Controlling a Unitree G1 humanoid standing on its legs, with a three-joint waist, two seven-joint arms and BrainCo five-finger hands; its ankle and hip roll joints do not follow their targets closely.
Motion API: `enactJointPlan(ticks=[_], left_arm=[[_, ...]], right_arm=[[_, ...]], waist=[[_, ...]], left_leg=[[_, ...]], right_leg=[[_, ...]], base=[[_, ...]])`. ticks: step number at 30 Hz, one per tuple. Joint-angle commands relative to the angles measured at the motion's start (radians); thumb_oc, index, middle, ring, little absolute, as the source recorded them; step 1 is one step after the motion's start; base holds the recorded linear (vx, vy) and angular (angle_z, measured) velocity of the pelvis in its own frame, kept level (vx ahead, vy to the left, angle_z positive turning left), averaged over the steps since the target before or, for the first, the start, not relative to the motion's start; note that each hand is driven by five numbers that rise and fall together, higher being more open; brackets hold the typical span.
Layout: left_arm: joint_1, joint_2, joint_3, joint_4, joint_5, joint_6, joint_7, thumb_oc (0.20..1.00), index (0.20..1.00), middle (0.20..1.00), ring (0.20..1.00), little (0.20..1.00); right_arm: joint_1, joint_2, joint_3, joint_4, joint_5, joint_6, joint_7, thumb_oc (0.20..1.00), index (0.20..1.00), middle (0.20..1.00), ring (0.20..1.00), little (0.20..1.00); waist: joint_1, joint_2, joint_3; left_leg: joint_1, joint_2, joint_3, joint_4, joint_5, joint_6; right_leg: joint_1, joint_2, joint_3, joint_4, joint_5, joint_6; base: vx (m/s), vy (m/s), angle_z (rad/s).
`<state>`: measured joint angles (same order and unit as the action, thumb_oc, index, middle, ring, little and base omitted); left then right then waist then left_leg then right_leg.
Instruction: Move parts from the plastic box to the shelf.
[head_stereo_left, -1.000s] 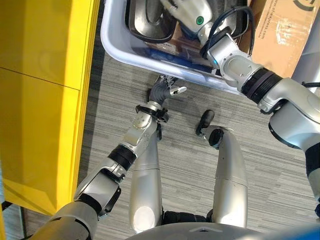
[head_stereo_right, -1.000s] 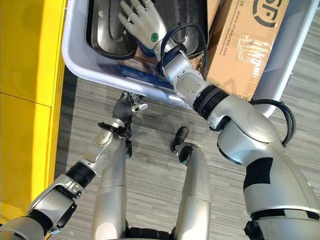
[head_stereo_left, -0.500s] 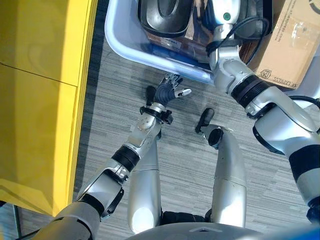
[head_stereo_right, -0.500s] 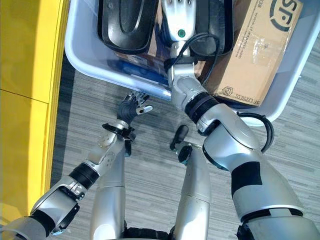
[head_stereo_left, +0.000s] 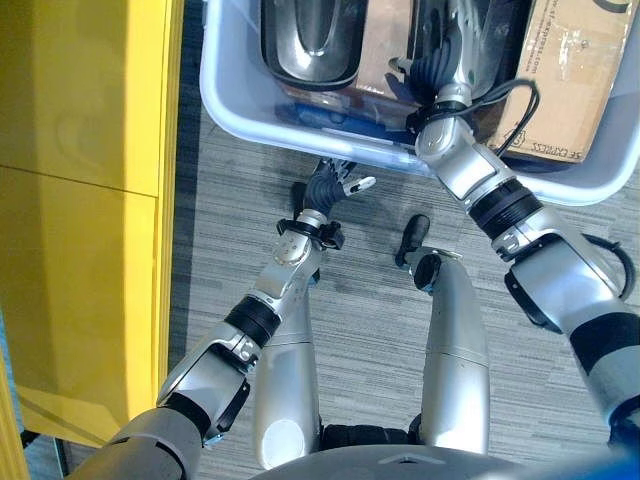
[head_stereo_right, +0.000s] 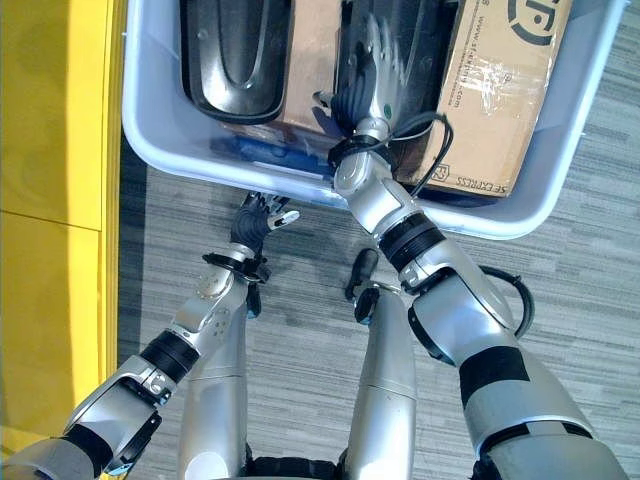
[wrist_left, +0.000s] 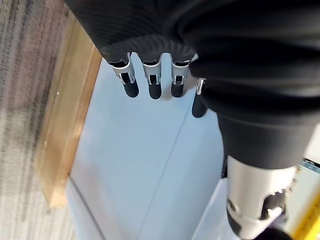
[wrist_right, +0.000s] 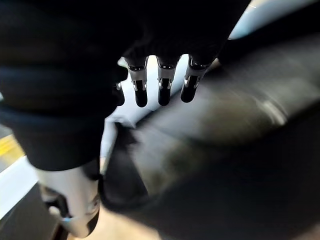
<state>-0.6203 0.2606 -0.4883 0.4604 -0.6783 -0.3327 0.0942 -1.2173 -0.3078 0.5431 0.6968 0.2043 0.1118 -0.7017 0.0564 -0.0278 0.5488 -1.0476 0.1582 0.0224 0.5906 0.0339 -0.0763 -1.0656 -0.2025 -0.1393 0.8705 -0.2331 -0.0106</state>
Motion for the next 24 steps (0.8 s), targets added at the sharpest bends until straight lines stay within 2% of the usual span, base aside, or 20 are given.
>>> enactJointPlan(ticks=[1,2,4,5,10,12,15,16,17,19,21,23,24], left_arm=[[-0.068,-0.062,0.016,-0.075,0.013,0.007,-0.005,1.0,1.0,1.0,1.0,1.0],[-0.086,-0.054,0.017,-0.075,0.003,0.031,-0.009,1.0,1.0,1.0,1.0,1.0],[-0.099,-0.047,0.017,-0.069,-0.009,0.04,-0.012,1.0,1.0,1.0,1.0,1.0],[-0.103,-0.044,0.013,-0.064,-0.015,0.04,-0.013,1.0,1.0,1.0,1.0,1.0],[-0.089,-0.038,-0.005,-0.057,-0.017,0.026,-0.026,1.0,1.0,1.0,1.0,1.0],[-0.076,-0.038,-0.01,-0.059,-0.014,0.016,-0.03,1.0,1.0,1.0,1.0,1.0],[-0.054,-0.036,-0.02,-0.07,-0.009,0.004,-0.032,1.0,1.0,1.0,1.0,1.0],[-0.043,-0.033,-0.026,-0.077,-0.012,0.002,-0.032,1.0,1.0,1.0,1.0,1.0],[-0.032,-0.03,-0.029,-0.087,-0.005,0.004,-0.038,1.0,1.0,1.0,1.0,1.0],[-0.026,-0.022,-0.035,-0.094,-0.011,0.004,-0.04,1.0,1.0,1.0,1.0,1.0],[-0.024,-0.017,-0.038,-0.097,-0.01,0.005,-0.05,1.0,1.0,1.0,1.0,1.0],[-0.022,-0.017,-0.04,-0.098,-0.009,0.0,-0.053,1.0,1.0,1.0,1.0,1.0],[-0.018,-0.02,-0.042,-0.105,-0.018,-0.002,-0.049,1.0,1.0,1.0,1.0,1.0]], right_arm=[[0.063,0.026,0.007,0.05,0.354,-0.159,0.238,1.0,1.0,1.0,1.0,1.0],[0.067,0.044,-0.014,0.054,0.448,-0.215,0.355,1.0,1.0,1.0,1.0,1.0],[0.066,0.06,-0.021,0.039,0.5,-0.251,0.436,1.0,1.0,1.0,1.0,1.0],[0.063,0.073,-0.022,0.02,0.55,-0.234,0.472,1.0,1.0,1.0,1.0,1.0],[0.071,0.122,-0.011,-0.087,0.669,-0.254,0.503,1.0,1.0,1.0,1.0,1.0],[0.08,0.127,-0.011,-0.111,0.665,-0.25,0.506,1.0,1.0,1.0,1.0,1.0],[0.099,0.139,0.004,-0.147,0.672,-0.219,0.527,1.0,1.0,1.0,1.0,1.0],[0.109,0.145,0.014,-0.156,0.675,-0.177,0.539,1.0,1.0,1.0,1.0,1.0],[0.113,0.148,0.028,-0.155,0.652,-0.162,0.551,1.0,1.0,1.0,1.0,1.0],[0.113,0.151,0.036,-0.155,0.633,-0.17,0.534,1.0,1.0,1.0,1.0,1.0],[0.1,0.15,0.043,-0.145,0.567,-0.19,0.464,1.0,1.0,1.0,1.0,1.0],[0.087,0.147,0.041,-0.133,0.499,-0.241,0.379,1.0,1.0,1.0,1.0,1.0],[0.072,0.129,0.029,-0.124,0.432,-0.308,0.307,1.0,1.0,1.0,1.0,1.0]], waist=[[0.01,0.065,-0.029],[0.012,0.064,-0.029],[0.015,0.065,-0.029],[0.016,0.065,-0.029],[0.025,0.07,-0.029],[0.027,0.071,-0.029],[0.033,0.073,-0.029],[0.037,0.074,-0.029],[0.044,0.076,-0.029],[0.049,0.077,-0.029],[0.054,0.078,-0.029],[0.056,0.078,-0.029],[0.057,0.082,-0.029]], left_leg=[[0.042,0.008,-0.001,-0.049,-0.037,0.001],[0.051,0.005,-0.002,-0.049,-0.037,-0.001],[0.062,0.003,-0.002,-0.052,-0.035,-0.001],[0.065,0.001,-0.004,-0.051,-0.034,-0.001],[0.08,-0.007,-0.006,-0.05,-0.032,0.003],[0.083,-0.01,-0.006,-0.051,-0.031,0.006],[0.084,-0.014,-0.007,-0.055,-0.028,0.01],[0.085,-0.018,-0.008,-0.056,-0.029,0.012],[0.083,-0.02,-0.01,-0.053,-0.029,0.014],[0.082,-0.021,-0.011,-0.051,-0.029,0.016],[0.081,-0.02,-0.011,-0.049,-0.03,0.018],[0.078,-0.021,-0.013,-0.047,-0.03,0.018],[0.077,-0.022,-0.014,-0.045,-0.032,0.02]], right_leg=[[0.067,0.082,-0.015,0.055,-0.066,-0.004],[0.076,0.081,-0.018,0.05,-0.063,-0.003],[0.086,0.08,-0.019,0.045,-0.059,-0.003],[0.088,0.078,-0.021,0.047,-0.057,-0.002],[0.101,0.077,-0.023,0.047,-0.054,-0.004],[0.105,0.078,-0.024,0.045,-0.054,-0.005],[0.109,0.078,-0.027,0.04,-0.051,-0.006],[0.111,0.076,-0.03,0.038,-0.051,-0.005],[0.112,0.072,-0.035,0.039,-0.051,-0.007],[0.112,0.068,-0.038,0.04,-0.049,-0.007],[0.112,0.066,-0.042,0.041,-0.046,-0.007],[0.11,0.065,-0.044,0.044,-0.046,-0.008],[0.109,0.064,-0.042,0.047,-0.047,-0.008]], base=[[0.0,-0.023,-0.06],[0.01,-0.032,-0.06],[0.0,-0.019,-0.03],[0.0,0.0,0.0],[0.01,0.0,0.03],[0.01,-0.004,0.03],[0.01,-0.004,0.04],[0.0,0.0,0.0],[0.0,0.0,0.0],[0.0,-0.01,0.02],[0.01,-0.02,0.05],[0.0,0.004,0.05],[0.01,0.023,0.05]])
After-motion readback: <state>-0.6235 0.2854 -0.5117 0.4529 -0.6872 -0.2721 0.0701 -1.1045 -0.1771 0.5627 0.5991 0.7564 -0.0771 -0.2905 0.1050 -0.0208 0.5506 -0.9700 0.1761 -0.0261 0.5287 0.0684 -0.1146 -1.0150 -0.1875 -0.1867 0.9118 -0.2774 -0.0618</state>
